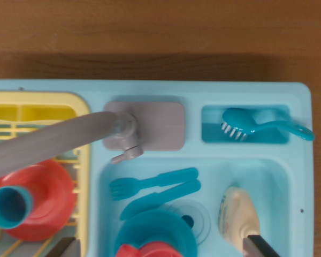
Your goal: Pick detergent from the sink
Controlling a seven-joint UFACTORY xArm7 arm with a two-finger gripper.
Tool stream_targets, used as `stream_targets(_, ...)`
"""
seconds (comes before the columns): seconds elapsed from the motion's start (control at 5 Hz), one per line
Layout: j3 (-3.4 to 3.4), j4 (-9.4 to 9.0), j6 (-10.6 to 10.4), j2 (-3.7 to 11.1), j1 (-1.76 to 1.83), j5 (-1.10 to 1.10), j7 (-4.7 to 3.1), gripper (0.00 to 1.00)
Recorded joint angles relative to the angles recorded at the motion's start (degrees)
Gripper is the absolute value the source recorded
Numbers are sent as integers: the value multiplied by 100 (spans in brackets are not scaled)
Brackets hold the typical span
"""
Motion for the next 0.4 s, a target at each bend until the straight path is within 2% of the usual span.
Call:
stream_targets(0.2,-54,-197,-243,105,-46,33,-136,0)
stream_targets(0.4,-54,-197,-243,105,-46,33,-136,0)
